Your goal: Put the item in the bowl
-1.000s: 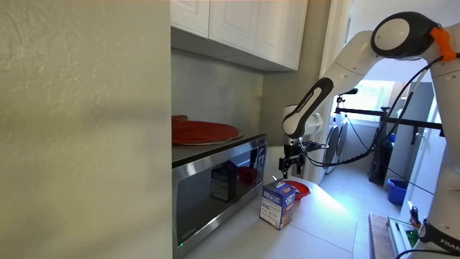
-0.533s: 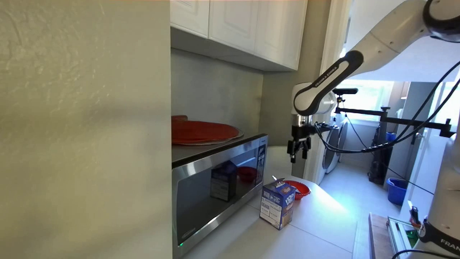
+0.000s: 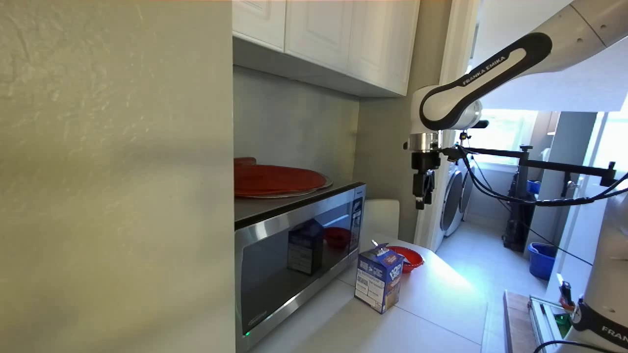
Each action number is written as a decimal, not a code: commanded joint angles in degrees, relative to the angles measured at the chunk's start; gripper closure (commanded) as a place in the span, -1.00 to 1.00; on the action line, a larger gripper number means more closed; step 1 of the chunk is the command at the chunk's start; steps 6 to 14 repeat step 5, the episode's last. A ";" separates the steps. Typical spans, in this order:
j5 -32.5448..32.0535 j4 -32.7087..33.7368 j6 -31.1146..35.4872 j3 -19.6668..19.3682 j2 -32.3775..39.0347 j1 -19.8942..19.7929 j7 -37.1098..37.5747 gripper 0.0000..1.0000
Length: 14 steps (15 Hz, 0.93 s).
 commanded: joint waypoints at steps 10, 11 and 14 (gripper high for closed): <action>-0.14 -0.64 -0.36 -0.05 -0.75 0.31 -0.46 -1.00; -0.14 -0.64 -0.36 -0.05 -0.75 0.31 -0.46 -1.00; -0.14 -0.64 -0.36 -0.05 -0.75 0.31 -0.46 -1.00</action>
